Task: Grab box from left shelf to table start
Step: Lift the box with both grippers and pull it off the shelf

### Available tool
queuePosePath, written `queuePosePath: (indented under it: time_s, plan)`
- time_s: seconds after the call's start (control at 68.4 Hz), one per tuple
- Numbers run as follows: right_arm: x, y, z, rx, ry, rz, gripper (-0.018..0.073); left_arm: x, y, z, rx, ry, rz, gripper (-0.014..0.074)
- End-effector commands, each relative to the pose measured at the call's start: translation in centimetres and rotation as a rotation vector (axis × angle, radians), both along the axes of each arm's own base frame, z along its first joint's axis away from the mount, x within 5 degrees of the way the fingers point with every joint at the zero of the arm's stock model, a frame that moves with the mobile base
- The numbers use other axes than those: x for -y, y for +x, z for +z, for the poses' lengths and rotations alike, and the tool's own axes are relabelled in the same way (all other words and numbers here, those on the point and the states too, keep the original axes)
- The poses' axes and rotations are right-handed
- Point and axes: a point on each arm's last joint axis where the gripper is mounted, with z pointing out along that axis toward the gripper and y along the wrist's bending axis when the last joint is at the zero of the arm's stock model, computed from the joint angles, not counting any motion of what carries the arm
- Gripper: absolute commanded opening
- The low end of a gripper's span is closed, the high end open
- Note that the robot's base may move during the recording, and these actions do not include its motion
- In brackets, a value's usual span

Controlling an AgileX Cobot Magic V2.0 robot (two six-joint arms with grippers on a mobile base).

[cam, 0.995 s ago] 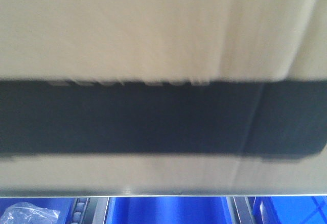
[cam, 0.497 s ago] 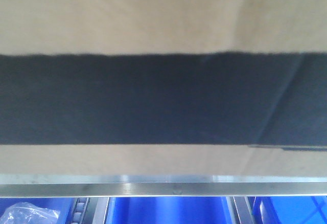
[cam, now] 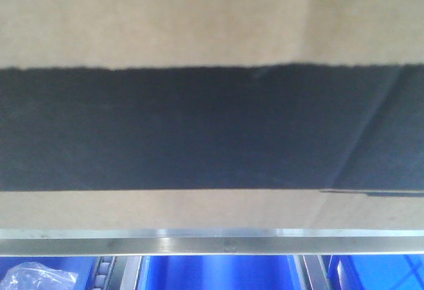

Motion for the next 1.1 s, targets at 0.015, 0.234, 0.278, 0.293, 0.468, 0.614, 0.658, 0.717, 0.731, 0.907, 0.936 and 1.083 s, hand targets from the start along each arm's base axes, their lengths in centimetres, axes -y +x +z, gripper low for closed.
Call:
queuePosePath:
  time_s: [0.015,0.234,0.278,0.293,0.468,0.614,0.658,0.717,0.731,0.907,0.936,1.083]
  plan:
    - [-0.05,0.28,1.65,0.135,0.019,-0.004,0.0063,0.57,-0.34,2.32,0.173,-0.116,-0.054,-0.0092]
    - [-0.06,0.28,1.63,0.133,0.019,-0.003,0.0063,0.58,-0.31,2.28,0.171,-0.115,-0.054,-0.0092]
    - [-0.06,0.27,1.61,0.131,0.018,-0.003,0.0063,0.58,-0.31,2.28,0.171,-0.115,-0.054,-0.0092]
    - [-0.06,0.27,1.61,0.131,0.018,-0.003,0.0063,0.58,-0.31,2.28,0.171,-0.115,-0.054,-0.0092]
    - [-0.06,0.27,1.6,0.13,0.018,-0.003,0.0063,0.58,-0.31,2.28,0.171,-0.115,-0.054,-0.0092]
    - [-0.06,0.27,1.6,0.13,0.018,-0.003,0.0063,0.58,-0.31,2.28,0.171,-0.115,-0.054,-0.0092]
    - [-0.06,0.27,1.6,0.13,0.018,-0.003,0.0063,0.58,-0.31,2.28,0.171,-0.115,-0.054,-0.0092]
    - [-0.06,0.27,1.6,0.13,0.018,-0.003,0.0063,0.58,-0.31,2.28,0.171,-0.115,-0.054,-0.0092]
    - [-0.06,0.27,1.6,0.13,0.018,-0.003,0.0063,0.58,-0.31,2.28,0.171,-0.115,-0.054,-0.0092]
    - [-0.06,0.27,1.6,0.13,0.018,-0.004,0.0063,0.61,-0.19,2.26,0.167,-0.114,-0.054,-0.0092]
    - [-0.06,0.27,1.6,0.13,0.018,-0.004,0.0063,0.61,-0.19,2.26,0.167,-0.114,-0.054,-0.0092]
    - [-0.06,0.27,1.6,0.13,0.018,-0.004,0.0063,0.61,-0.19,2.26,0.167,-0.114,-0.054,-0.0092]
